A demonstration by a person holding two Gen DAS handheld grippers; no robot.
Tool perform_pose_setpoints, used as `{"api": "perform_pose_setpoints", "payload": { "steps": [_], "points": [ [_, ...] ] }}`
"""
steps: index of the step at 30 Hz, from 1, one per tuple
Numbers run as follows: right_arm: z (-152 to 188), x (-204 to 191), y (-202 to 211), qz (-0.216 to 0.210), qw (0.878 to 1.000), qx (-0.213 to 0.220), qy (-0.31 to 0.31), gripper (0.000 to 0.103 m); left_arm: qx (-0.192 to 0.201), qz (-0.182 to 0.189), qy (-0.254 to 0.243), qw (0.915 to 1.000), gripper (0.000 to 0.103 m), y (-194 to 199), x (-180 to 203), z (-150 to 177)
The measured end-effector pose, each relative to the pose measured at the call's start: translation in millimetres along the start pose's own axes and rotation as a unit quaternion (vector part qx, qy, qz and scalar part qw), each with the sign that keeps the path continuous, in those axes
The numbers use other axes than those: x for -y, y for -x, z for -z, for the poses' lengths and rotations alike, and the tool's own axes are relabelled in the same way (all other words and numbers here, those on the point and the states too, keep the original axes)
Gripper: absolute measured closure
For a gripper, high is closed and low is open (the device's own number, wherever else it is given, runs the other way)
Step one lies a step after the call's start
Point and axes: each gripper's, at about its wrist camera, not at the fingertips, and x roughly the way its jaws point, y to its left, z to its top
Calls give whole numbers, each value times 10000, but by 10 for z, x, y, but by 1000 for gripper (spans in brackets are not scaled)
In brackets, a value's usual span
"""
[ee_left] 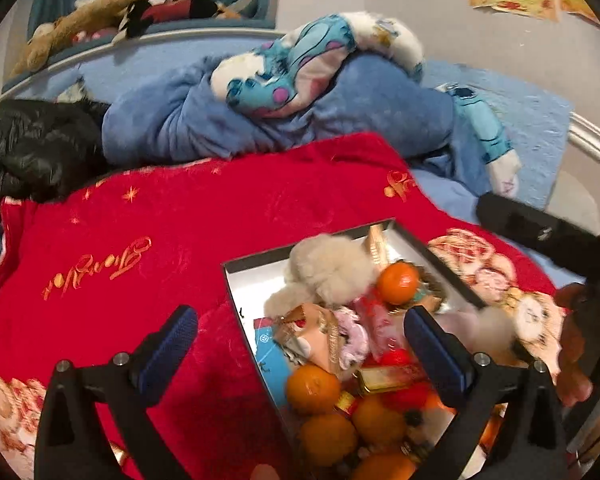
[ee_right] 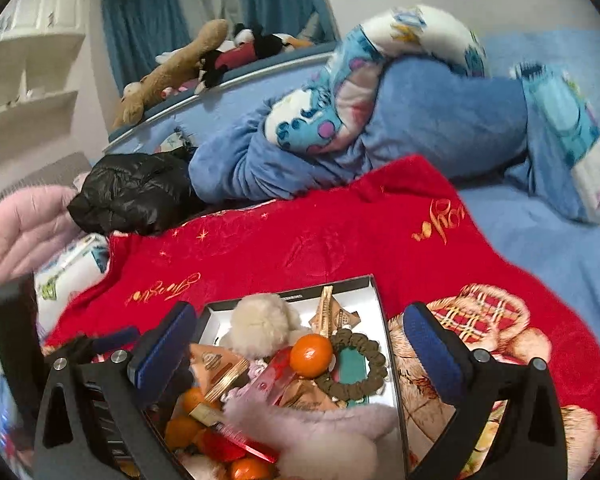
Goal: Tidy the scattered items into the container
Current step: 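Move both grippers back toward the scattered items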
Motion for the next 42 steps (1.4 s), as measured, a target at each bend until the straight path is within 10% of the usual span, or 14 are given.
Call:
{"api": "perform_pose_setpoints", "payload": {
  "steps": [20, 31, 42],
  "points": [
    [414, -2389, 637, -880, 9945, 560, -134, 0, 564, -1018, -257, 9929, 0, 2445, -1093, 1037],
    [1129, -2272, 519, 16, 9997, 236, 49, 0, 326, -708, 78, 9969, 0, 2447, -1547, 1959],
    [1215, -1908, 447, 147, 9952, 289, -925, 0, -282, -758, 188, 9965, 0, 2138, -1751, 2035]
  ]
}}
